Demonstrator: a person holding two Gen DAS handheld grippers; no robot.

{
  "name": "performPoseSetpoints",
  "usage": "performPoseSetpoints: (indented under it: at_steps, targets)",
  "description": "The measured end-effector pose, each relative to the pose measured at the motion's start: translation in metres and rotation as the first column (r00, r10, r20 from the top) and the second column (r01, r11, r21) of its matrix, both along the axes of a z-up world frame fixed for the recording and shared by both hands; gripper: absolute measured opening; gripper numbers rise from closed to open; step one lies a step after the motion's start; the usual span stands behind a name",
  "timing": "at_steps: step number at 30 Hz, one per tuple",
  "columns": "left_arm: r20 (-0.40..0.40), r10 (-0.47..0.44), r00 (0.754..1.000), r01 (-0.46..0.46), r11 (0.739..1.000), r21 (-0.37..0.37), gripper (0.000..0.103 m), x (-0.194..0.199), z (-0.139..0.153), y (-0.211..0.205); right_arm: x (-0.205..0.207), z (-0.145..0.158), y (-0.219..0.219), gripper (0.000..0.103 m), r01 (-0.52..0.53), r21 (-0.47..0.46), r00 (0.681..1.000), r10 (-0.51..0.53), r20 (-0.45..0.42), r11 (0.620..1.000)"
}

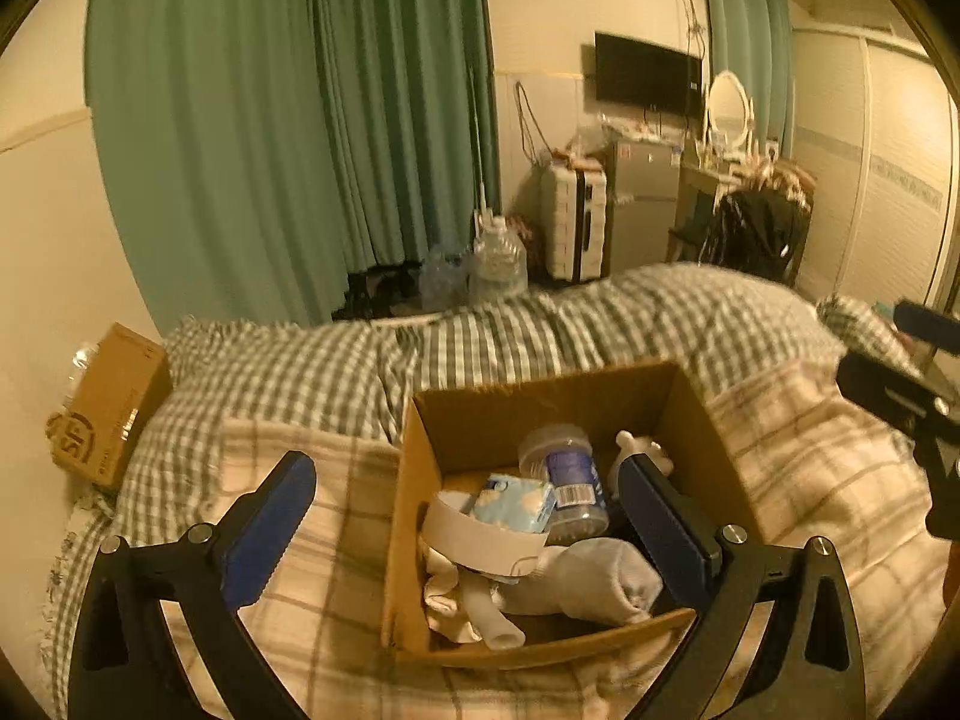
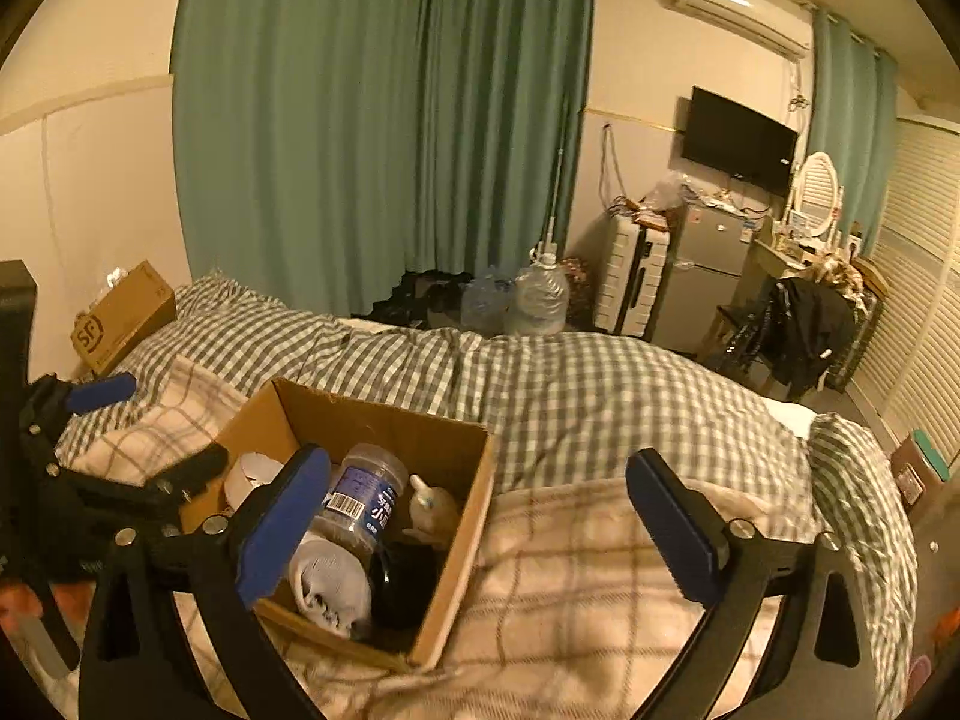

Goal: Organize objects

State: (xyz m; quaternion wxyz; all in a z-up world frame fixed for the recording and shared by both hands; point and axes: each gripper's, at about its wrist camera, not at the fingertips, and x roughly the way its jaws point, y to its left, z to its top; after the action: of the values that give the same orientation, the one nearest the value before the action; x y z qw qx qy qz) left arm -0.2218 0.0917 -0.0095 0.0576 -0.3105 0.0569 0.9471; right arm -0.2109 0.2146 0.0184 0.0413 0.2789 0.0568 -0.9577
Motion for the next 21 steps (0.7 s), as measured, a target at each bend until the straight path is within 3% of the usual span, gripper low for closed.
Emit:
performPoseSetpoints:
  at_steps: [13,21]
  targets:
    - [-0.196,0.033,0.980,-0.022,0.998,0.060,0.103,0.085,0.070,-0.020,0.082,0.066,0.000,0.103,0.042,-0.012,0.991,-0.043,-0.130,0.999]
    - [-0.243,0.074,0.967,-0.052,0.994,0.096,0.103,0.119,0.057,-0.037,0.119,0.059,-0.007,0.103,0.057,-0.059,0.982,-0.067,-0.174,0.997]
